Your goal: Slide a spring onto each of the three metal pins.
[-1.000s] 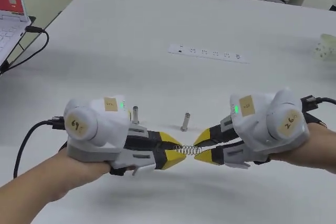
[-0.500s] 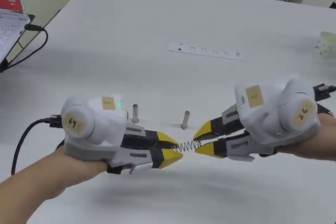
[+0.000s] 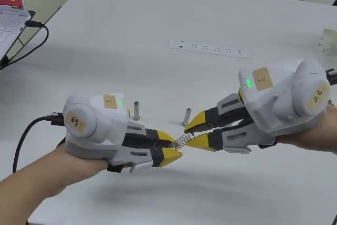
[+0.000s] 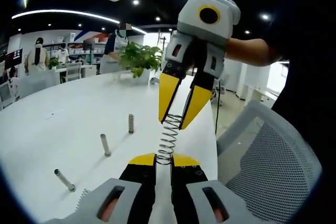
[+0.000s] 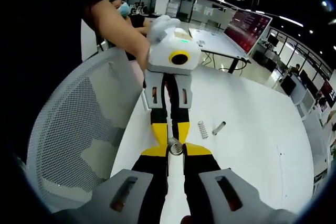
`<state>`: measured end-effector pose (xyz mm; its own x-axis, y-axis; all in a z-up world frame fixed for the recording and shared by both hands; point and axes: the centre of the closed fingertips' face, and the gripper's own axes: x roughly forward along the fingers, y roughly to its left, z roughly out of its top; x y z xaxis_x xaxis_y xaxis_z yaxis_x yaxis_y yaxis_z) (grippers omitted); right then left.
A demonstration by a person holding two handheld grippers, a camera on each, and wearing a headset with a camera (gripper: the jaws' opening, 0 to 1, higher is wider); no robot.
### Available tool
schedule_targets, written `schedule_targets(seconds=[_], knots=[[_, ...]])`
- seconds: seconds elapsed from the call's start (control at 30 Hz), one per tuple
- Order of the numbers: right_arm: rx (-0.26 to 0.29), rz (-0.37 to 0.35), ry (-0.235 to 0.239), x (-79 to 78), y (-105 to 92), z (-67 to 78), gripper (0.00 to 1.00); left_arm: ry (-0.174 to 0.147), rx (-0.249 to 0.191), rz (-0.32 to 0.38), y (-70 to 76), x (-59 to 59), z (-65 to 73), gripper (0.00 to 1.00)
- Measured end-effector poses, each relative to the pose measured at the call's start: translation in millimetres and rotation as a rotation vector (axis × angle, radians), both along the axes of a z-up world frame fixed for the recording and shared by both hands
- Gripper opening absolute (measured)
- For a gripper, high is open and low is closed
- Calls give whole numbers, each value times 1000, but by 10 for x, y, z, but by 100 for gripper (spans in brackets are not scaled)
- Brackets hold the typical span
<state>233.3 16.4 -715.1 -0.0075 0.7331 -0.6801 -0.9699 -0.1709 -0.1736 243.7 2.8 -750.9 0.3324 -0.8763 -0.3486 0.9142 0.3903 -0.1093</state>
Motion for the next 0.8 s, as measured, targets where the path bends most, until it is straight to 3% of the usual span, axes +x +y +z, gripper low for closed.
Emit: schedule_targets(seconds=[0.2, 0.3, 0.8], knots=[[79, -18, 35, -33, 99, 68, 7, 2, -4, -3, -18, -15, 3, 2], [98, -12, 28, -52, 143, 89, 7, -3, -5, -15, -70, -33, 16, 2], [151, -21, 14, -86, 186, 91, 7, -5, 19, -22, -38, -36, -6, 2]])
